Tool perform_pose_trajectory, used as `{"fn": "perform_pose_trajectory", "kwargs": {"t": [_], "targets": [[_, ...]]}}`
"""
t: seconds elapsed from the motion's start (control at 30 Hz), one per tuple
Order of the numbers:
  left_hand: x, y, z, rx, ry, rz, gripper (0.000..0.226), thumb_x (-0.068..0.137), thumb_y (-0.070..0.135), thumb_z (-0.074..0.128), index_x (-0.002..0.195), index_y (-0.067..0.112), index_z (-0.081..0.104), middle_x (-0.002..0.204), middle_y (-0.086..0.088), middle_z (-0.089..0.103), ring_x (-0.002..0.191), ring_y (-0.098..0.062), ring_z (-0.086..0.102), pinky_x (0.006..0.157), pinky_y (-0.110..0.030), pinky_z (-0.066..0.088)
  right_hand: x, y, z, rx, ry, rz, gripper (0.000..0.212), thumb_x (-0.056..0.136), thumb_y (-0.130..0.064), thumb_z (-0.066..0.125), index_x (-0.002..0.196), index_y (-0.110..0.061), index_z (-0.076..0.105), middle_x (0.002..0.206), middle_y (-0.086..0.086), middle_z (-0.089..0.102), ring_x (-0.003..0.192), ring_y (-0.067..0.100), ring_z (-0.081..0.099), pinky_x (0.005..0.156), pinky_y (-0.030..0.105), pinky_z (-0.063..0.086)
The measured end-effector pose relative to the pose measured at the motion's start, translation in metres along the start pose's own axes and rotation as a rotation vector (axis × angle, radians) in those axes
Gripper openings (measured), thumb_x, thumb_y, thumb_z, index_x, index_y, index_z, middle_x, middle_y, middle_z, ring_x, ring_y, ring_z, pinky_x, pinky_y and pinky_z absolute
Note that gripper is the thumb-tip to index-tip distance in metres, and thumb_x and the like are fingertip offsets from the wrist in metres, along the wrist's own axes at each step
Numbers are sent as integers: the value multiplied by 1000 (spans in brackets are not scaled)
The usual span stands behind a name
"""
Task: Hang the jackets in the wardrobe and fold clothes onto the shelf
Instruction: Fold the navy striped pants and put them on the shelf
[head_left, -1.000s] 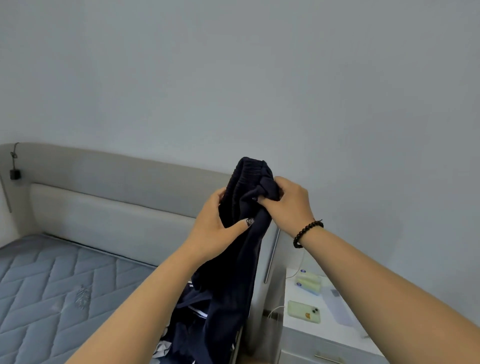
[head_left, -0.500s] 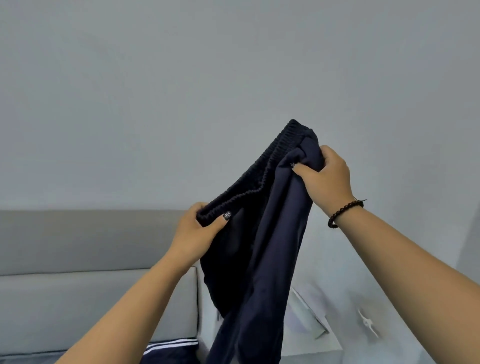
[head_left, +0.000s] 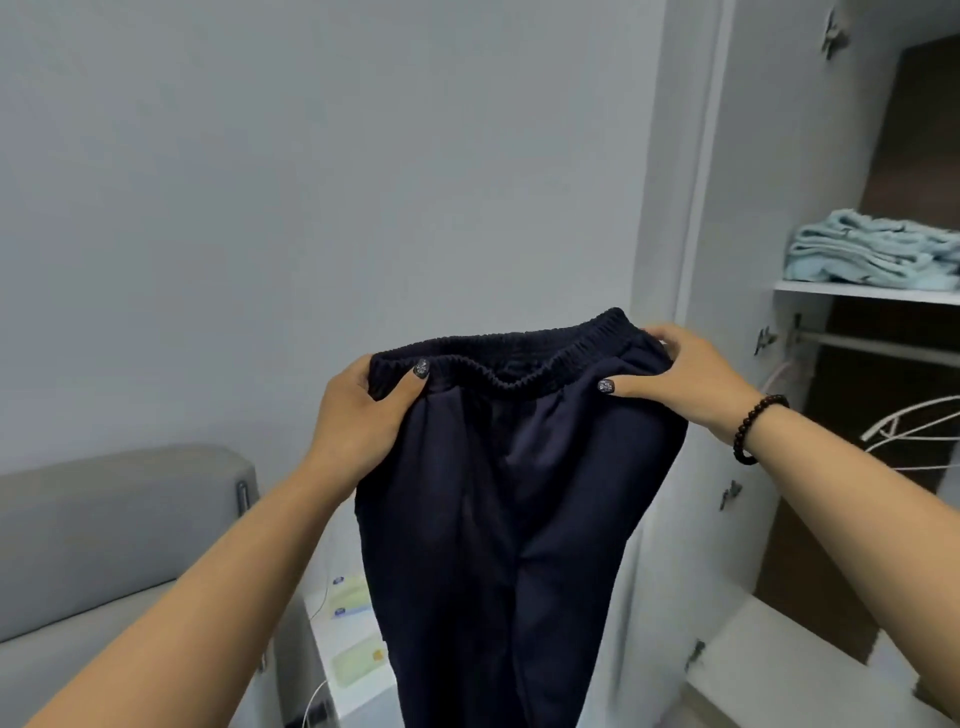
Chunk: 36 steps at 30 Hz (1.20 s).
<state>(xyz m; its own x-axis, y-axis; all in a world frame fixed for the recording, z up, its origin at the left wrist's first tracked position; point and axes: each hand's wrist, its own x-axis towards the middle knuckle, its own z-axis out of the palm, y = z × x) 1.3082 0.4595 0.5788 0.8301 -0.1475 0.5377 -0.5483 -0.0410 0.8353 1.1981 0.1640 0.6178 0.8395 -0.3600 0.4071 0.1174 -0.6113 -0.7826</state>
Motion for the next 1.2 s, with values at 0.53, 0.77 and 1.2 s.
{"fn": "perform_pose_trajectory", "kwargs": {"t": [0.53,0.77,1.2], "targets": [[-104,69,204,-149,-307,162,34,87,23,71,109,41,53,69,16,61,61,0,58,61,-8,45,-163,66,-201,-512,-264,14,38,82,-9,72,115,-26,63,117,-6,61,109,8,57,99,27,45],[-141,95,274,138,-623,527,19,92,25,63,99,40,53,99,23,59,93,1,55,78,-12,42,-243,81,-287,-636,-129,184,13,83,-12,71,86,-22,62,94,-5,65,80,-2,59,71,12,45],[-173,138,362,145,-847,359,45,74,46,78,80,32,35,73,4,57,59,-5,50,51,-17,39,-301,73,-375,-796,263,330,20,89,-13,61,78,-26,50,86,-1,63,70,11,56,56,19,37]]}}
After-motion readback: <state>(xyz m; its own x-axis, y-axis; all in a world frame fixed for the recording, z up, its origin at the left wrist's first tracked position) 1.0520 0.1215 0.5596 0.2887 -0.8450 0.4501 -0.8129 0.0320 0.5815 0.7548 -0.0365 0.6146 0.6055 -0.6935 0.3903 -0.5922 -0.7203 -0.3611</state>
